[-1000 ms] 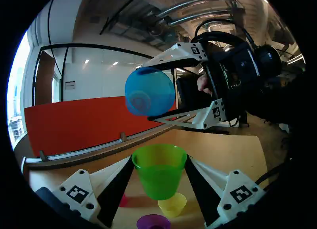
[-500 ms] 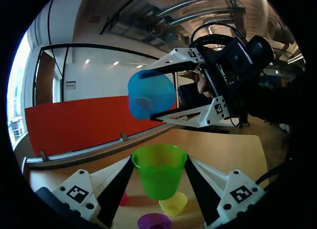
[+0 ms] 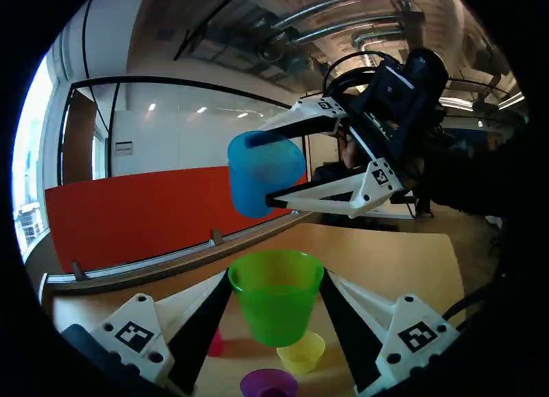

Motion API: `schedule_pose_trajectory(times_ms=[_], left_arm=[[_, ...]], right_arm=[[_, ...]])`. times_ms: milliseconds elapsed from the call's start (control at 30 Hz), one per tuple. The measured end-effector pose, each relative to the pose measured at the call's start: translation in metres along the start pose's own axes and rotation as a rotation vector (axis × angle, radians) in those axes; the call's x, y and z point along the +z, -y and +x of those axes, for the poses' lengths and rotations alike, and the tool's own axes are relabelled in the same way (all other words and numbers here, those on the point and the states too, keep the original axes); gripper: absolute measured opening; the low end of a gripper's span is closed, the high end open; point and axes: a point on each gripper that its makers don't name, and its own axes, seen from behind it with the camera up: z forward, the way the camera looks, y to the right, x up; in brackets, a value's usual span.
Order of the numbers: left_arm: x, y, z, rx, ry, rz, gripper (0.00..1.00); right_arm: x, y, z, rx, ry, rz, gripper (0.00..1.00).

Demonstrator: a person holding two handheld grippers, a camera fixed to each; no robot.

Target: Pour water

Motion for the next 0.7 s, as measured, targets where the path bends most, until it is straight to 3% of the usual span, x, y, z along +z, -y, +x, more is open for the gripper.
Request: schedule_pose_trajectory(times_ms=[700], left_arm=[[-0.005,0.0,-0.001,0.005,0.007,0.004,0.88]], right_arm=[[-0.008,0.013,-0.012,0.303,0.007,0.033,0.91]])
